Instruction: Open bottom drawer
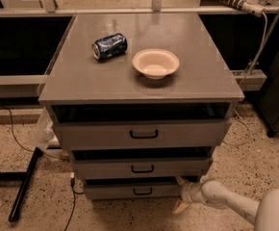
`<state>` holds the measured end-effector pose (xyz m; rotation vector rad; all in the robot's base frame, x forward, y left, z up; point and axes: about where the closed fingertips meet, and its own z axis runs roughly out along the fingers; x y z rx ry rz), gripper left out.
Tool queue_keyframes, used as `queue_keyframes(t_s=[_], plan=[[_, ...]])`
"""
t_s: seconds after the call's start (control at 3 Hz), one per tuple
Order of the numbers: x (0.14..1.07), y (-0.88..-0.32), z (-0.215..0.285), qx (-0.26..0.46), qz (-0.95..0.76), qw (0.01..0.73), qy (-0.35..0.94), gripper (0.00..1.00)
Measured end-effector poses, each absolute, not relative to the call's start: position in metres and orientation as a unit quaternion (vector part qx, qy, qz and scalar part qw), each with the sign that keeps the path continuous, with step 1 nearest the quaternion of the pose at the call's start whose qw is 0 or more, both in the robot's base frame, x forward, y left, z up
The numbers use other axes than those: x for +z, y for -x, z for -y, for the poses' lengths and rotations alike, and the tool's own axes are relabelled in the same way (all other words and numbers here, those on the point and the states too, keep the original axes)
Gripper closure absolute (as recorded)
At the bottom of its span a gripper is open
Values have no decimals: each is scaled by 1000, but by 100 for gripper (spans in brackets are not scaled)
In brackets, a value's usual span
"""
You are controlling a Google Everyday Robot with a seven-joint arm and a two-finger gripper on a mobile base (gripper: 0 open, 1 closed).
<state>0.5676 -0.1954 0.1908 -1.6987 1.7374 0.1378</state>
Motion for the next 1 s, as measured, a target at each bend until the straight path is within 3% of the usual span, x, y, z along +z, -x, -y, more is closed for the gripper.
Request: queue_keyframes(t_s=[1.0], plan=[[158, -583, 208, 58, -683, 335, 647, 0]])
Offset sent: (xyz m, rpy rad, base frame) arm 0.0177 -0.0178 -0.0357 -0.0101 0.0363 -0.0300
